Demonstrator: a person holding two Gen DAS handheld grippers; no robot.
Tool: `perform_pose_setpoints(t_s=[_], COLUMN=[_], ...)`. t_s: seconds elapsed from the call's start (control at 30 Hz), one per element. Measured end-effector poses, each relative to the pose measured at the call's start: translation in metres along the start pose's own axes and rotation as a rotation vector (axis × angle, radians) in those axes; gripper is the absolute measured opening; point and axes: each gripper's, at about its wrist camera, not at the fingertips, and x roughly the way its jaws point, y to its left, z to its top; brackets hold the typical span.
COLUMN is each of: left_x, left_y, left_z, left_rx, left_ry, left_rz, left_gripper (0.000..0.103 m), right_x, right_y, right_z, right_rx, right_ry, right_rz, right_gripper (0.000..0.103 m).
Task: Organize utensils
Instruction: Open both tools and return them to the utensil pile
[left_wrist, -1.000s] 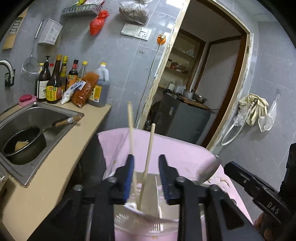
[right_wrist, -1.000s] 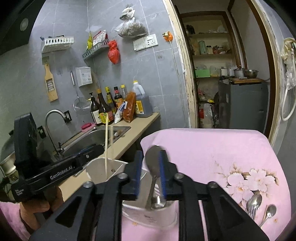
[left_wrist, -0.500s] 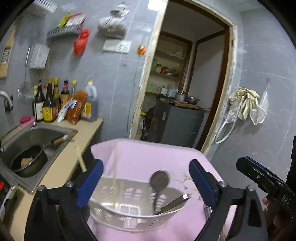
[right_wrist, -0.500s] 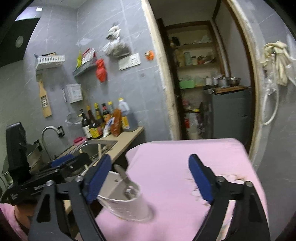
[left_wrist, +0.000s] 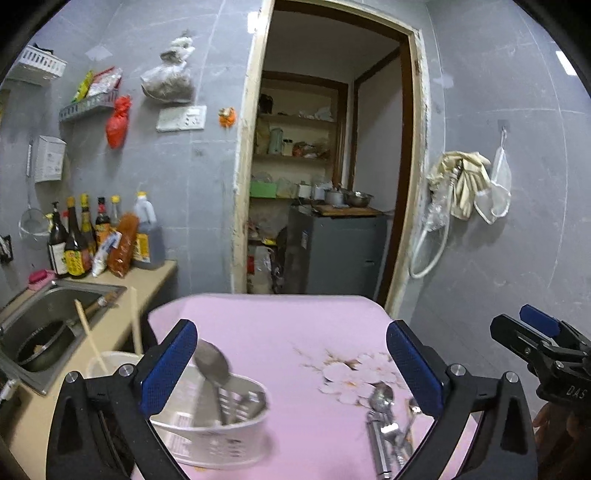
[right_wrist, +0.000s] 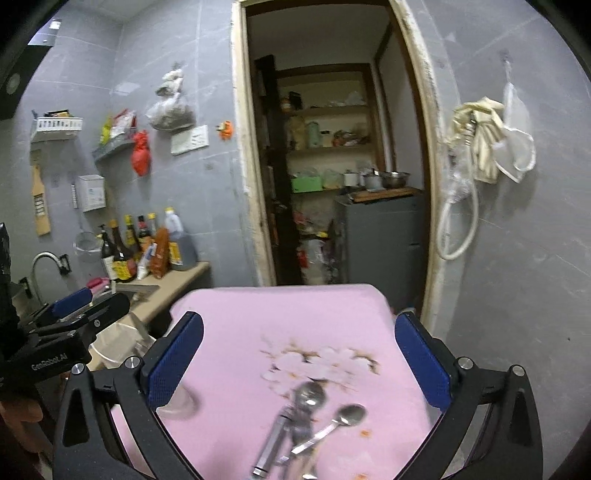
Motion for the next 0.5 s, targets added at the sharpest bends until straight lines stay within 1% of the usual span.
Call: perform_pose_setpoints(t_s=[0.23, 0.3, 0.5], left_x=[0.023, 0.031, 0.054], left_y=[-0.030, -0.038, -0.056], left_z=[-0.022, -0.029, -0.052], left_rx=[0.013, 0.023, 0.047], left_ry=[0.068, 0.102, 0.219], left_rz=[-0.011, -0.023, -0.073], left_gripper=[0.103, 0.103, 0.103], right_x=[0.010, 0.018, 0.048], right_y=[-0.036, -0.046, -0.075], right_z=[-0.023, -0.032, -0.060], right_rx=[0.017, 0.015, 0.061], right_ry=[0.065, 0.104, 0.220], right_rz=[-0.035, -0.040, 0.007], right_gripper=[0.102, 0.102, 0.101])
